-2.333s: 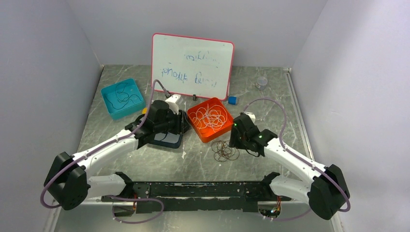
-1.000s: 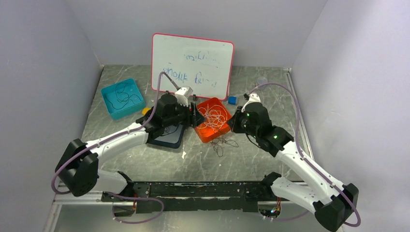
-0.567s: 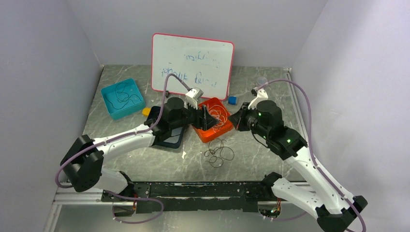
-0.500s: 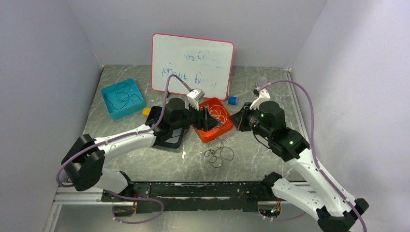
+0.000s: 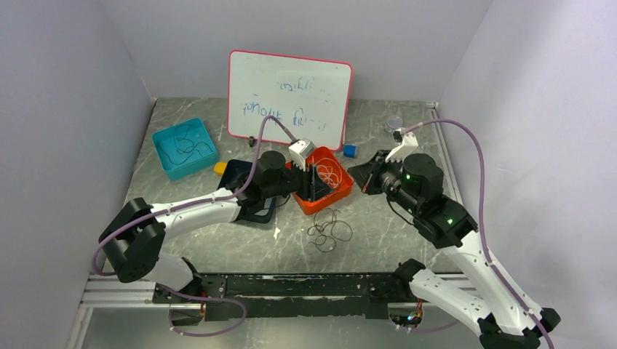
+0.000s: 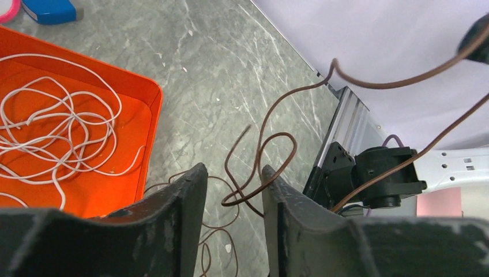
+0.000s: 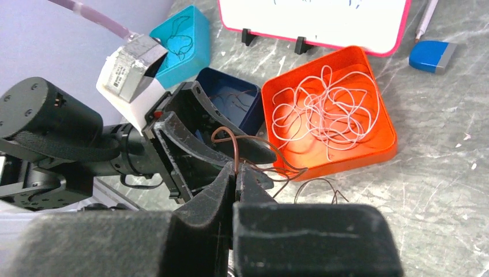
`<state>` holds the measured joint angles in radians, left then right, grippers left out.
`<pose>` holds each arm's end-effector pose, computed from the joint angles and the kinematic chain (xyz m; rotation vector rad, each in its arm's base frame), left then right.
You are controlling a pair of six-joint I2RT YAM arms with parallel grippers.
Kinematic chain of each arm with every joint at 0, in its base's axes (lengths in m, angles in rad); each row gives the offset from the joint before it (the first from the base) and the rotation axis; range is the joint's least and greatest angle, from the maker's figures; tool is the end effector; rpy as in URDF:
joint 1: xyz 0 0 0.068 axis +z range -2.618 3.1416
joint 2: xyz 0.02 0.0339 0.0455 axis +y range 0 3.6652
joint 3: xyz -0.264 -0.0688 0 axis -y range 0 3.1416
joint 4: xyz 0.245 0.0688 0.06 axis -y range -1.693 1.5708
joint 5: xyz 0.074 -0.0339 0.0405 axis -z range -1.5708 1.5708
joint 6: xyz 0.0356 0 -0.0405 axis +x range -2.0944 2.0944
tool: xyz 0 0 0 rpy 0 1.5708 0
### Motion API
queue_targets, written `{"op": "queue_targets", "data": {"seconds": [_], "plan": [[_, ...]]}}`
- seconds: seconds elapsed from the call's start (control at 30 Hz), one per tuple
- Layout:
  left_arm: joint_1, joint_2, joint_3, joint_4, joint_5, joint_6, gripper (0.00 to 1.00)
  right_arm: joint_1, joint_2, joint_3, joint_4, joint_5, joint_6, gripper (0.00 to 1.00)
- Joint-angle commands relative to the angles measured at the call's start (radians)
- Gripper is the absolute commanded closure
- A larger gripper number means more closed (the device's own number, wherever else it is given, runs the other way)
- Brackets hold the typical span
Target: Untangle the cables
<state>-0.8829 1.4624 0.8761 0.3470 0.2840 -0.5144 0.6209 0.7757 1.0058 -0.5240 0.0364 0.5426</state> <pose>0.2042 -0.2642 0.2647 0.5791 1.8987 -1.2124 0.1319 0.0928 0.3809 -0.0497 1.9363 0.7603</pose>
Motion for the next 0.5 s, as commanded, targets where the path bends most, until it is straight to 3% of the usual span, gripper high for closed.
{"op": "queue_targets", "data": {"seconds": [0.0,0.47], "plan": [[-0.007,-0.009,0.021,0.012,0.007,0.005,0.58,-0.006,-0.045,0.002,0.058,0.024,0.006,1.0],[-0.007,-0.097,-0.1,-0.074,-0.037,0.006,0.61,-0.005,-0.147,0.002,0.168,0.09,-0.015,1.0]]}}
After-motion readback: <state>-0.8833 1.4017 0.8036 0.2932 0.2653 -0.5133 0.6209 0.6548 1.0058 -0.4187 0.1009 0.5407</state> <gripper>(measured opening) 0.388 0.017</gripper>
